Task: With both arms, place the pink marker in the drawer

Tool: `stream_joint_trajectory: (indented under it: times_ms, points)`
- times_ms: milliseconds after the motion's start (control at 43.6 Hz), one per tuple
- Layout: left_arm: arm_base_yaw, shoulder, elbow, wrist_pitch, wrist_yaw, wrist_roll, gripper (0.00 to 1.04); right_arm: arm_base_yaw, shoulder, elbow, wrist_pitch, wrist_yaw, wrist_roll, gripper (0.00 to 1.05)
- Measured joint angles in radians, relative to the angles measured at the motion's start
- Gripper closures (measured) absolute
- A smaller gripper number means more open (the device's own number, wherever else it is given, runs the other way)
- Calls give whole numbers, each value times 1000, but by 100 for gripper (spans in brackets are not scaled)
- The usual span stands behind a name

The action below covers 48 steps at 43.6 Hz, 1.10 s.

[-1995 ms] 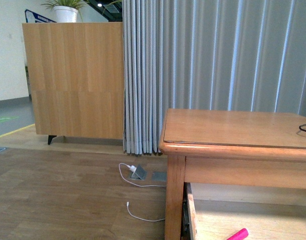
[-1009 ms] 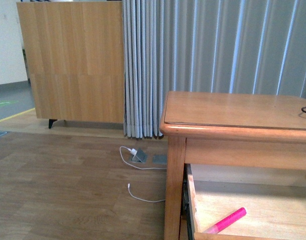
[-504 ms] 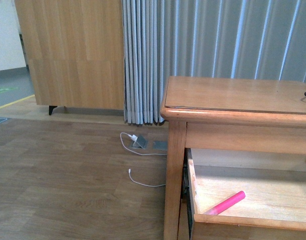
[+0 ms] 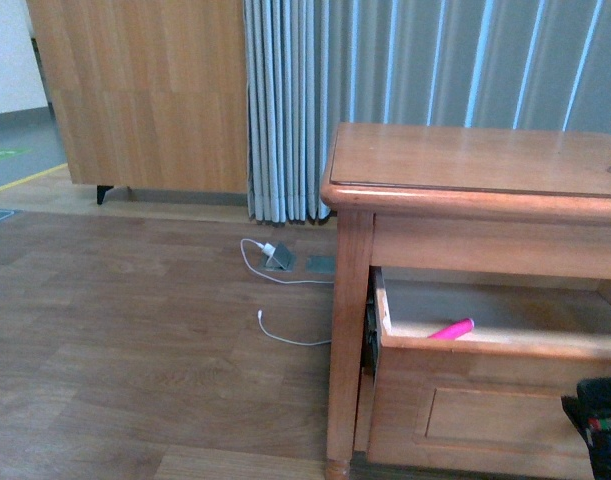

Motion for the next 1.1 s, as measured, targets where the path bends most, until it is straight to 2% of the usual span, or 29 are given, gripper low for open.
stream_joint_trajectory:
  times_ms: [436,688,1101]
  points:
    - [0,0,0,0,0,0,6,16,251,194,124,83,18,8]
    - [0,0,0,0,0,0,6,13,349,320,139,93,31,8]
    - [0,0,0,0,0,0,6,-3,462,417,265,108,33,8]
